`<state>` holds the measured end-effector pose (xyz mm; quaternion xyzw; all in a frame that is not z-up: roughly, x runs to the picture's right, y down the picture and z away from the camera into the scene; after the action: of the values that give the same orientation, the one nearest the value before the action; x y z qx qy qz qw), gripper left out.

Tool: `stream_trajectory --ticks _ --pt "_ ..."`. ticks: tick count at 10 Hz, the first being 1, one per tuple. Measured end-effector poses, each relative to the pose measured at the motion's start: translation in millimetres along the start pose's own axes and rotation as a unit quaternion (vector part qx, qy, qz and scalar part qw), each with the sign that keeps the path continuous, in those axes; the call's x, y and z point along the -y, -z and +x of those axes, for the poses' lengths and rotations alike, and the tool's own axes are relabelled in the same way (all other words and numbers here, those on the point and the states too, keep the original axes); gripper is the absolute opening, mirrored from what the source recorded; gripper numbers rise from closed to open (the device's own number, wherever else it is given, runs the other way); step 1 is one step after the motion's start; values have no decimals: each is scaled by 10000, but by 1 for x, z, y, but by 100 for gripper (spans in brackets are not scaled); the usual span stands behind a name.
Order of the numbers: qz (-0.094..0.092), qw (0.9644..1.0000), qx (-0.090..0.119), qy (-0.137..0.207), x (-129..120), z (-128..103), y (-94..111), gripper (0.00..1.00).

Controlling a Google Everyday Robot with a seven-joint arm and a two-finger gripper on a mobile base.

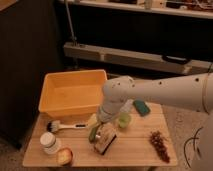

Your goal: Place eraser in tray

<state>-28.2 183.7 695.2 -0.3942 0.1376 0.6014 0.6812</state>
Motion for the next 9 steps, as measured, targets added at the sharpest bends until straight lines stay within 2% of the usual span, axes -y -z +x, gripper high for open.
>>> stream_trajectory --ticks 2,4,5,7,9 --pt "119 9999 13 -89 2 0 -10 80" --pt "270 9987 67 -417 11 3 -10 80" --pt "348 9974 91 -618 15 5 -11 80" --pt "581 9950 109 -806 15 4 -21 80" --pt "691 9926 143 -987 23 3 -25 80"
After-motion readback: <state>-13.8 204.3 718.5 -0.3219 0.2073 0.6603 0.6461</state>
